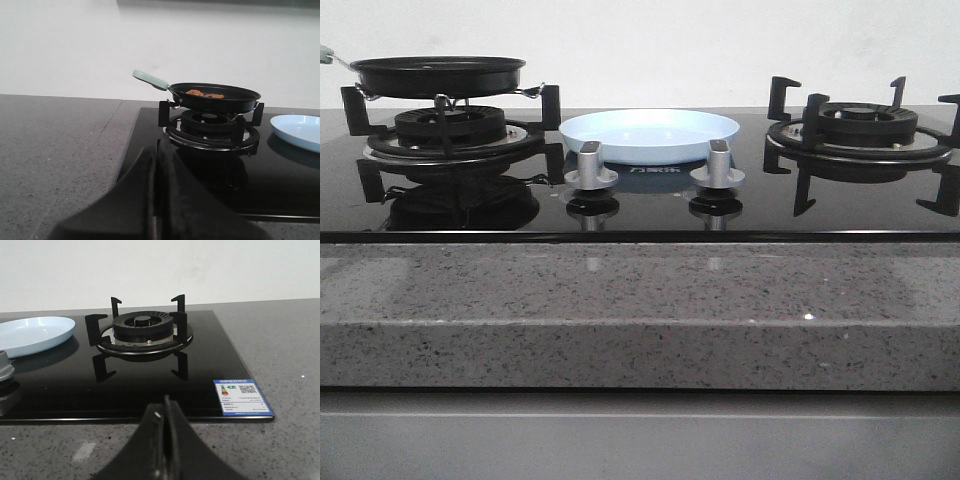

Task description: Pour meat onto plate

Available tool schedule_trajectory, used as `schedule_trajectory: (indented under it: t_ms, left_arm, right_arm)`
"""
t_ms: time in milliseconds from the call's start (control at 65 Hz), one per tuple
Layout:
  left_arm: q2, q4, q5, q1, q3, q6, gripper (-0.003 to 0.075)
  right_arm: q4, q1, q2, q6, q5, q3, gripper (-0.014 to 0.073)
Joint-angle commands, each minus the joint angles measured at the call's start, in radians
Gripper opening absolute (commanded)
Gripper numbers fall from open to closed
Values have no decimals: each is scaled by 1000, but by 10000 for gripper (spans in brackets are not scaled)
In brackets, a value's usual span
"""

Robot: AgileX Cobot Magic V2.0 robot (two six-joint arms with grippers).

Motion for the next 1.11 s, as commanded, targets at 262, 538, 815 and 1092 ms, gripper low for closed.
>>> schedule_trajectory:
  t_ms: [262,538,815,1092]
  left_arm:
    - [-16,-7,-84,-6,6,-5,-20]
    - [-16,-13,-98,-6,6,-5,-20]
    - [-16,-14,-114,-6,-47,-5,-20]
    - [-9,-8,71,-6,-296,-5,-20]
  right_arm:
    - [-13,-4,-16,-8,-85,-5,-69]
    - [-14,-4,-16,-9,-82,-5,-69]
    - [-41,-4,-16,-28,-88,-18,-69]
    - [-48,-4,-9,-28,14,-186,-69]
